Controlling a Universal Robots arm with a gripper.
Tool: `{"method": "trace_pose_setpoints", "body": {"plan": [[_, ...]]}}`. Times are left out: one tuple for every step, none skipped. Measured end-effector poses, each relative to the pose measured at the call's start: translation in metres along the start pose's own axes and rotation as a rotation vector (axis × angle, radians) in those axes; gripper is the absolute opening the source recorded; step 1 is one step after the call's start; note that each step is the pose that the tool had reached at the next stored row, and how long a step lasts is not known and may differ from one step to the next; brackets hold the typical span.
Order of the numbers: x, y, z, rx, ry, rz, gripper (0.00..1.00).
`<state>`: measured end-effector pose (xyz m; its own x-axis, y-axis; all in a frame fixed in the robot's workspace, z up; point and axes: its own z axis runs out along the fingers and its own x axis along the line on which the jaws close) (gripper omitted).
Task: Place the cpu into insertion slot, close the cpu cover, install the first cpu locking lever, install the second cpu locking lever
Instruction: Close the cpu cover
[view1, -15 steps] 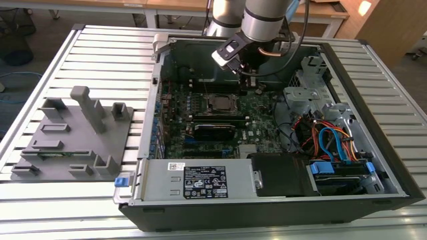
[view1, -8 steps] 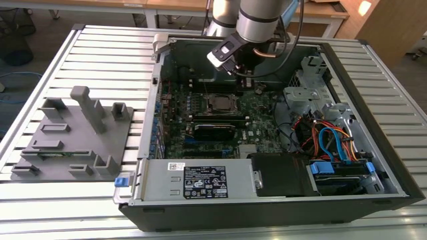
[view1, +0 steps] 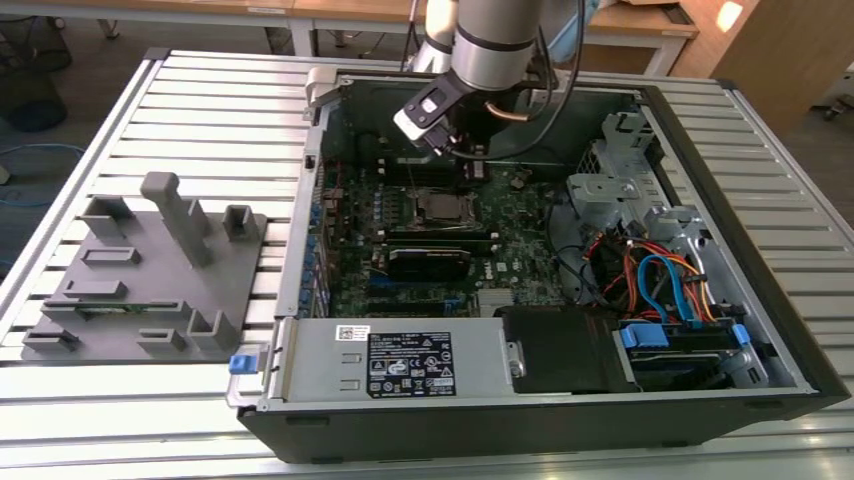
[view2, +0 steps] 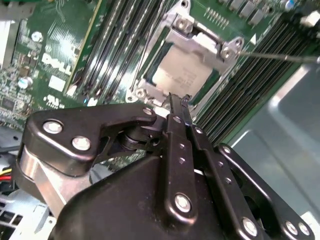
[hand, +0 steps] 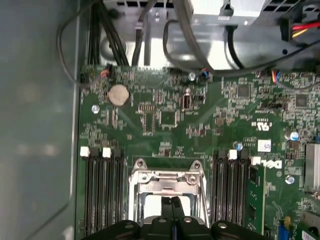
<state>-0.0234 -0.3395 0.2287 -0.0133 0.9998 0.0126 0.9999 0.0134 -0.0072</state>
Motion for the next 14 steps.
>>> {"method": "trace_pose_setpoints", "body": {"plan": [[0.0000, -0.0019, 0.0011, 0.0000, 0.0000, -0.003, 0.10], [0.0000, -0.0036, 0.0025, 0.0001, 0.0000, -0.007, 0.10], [0.0000, -0.0051, 0.0039, 0.0001, 0.0001, -0.011, 0.10], [0.0000, -0.0063, 0.0049, 0.0002, 0.0001, -0.014, 0.10], [0.0000, -0.0069, 0.0056, 0.0002, 0.0000, -0.015, 0.10], [0.0000, -0.0074, 0.0060, 0.0004, 0.0000, -0.015, 0.10], [-0.0001, -0.0081, 0.0062, 0.0005, -0.0002, -0.015, 0.10], [0.0000, -0.0095, 0.0064, 0.0006, -0.0002, -0.015, 0.10], [0.0000, -0.0109, 0.0065, 0.0004, -0.0001, -0.015, 0.10], [0.0001, -0.0121, 0.0067, 0.0004, 0.0000, -0.015, 0.10], [0.0001, -0.0131, 0.0069, 0.0005, -0.0001, -0.015, 0.10], [0.0001, -0.0142, 0.0071, 0.0005, -0.0001, -0.015, 0.10], [0.0001, -0.0159, 0.0076, 0.0005, -0.0001, -0.015, 0.10], [0.0001, -0.0177, 0.0080, 0.0004, -0.0001, -0.015, 0.10]]}}
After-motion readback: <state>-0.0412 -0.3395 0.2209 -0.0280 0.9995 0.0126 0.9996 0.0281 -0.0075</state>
